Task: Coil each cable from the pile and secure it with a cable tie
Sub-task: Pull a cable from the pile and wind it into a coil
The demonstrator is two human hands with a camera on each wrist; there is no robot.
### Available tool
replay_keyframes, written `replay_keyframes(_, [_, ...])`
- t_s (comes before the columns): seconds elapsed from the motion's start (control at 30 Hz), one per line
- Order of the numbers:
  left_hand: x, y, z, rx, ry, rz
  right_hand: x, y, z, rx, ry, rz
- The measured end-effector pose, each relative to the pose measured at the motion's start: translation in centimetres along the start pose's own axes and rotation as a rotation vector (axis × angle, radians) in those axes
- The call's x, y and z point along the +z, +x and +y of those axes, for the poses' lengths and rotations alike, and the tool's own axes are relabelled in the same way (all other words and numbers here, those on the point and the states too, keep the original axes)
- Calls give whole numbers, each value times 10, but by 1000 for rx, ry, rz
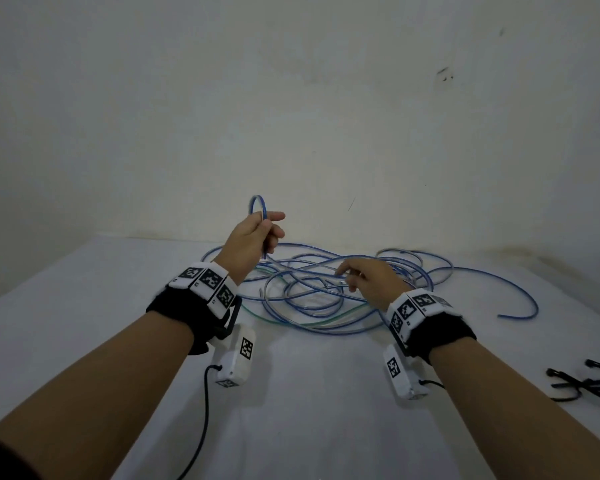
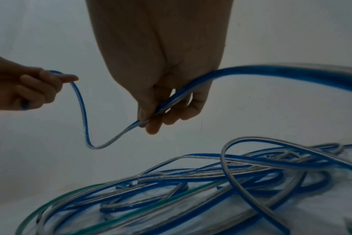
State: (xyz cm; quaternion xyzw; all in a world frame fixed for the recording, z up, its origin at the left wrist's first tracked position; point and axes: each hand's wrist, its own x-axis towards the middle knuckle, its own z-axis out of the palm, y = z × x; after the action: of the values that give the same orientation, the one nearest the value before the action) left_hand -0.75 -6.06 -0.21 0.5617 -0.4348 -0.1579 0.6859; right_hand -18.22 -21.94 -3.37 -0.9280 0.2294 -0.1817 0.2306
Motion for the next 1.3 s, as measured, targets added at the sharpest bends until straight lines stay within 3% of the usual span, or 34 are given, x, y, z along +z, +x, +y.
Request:
replay_keyframes(0.2, [0, -8, -14, 29, 315, -119, -3, -2, -16, -96, 137, -150])
replay_keyframes(0.33, [6, -22, -17, -178, 373, -303, -12, 0, -23, -82, 248, -146])
replay_keyframes(0.4, [10, -27, -14, -218, 425, -350, -14, 0, -24, -87, 230, -117])
replay_keyframes(0.47, [12, -29, -12, -229, 464, -394, -11, 0, -23, -111, 37, -76])
replay_keyframes(0.57, [15, -27, -7, -275, 473, -406, -3, 2, -18, -166, -411, 127])
replay_keyframes(0.67, [16, -25, -6, -344, 435, -338, 6, 0, -9, -296, -537, 498])
replay_keyframes(0.73, [16, -25, -4, -415, 365, -307, 9, -2, -5, -373, -576, 639])
replay_keyframes(0.9, [21, -25, 9, -505, 142, -350, 10, -3, 3, -389, -567, 471])
replay_keyframes(1.0, [24, -25, 16, -451, 38, -368, 11, 2, 2, -238, -436, 333])
replay_keyframes(1.07, [24, -25, 19, -427, -23, -353, 10, 3, 0, -136, -228, 252])
replay_keyframes(1.2, [23, -21, 19, -381, -47, -318, 10, -1, -9, -15, 524, 119])
replay_keyframes(1.3, [25, -20, 18, -345, -47, -270, 15, 0, -18, -67, 492, 72])
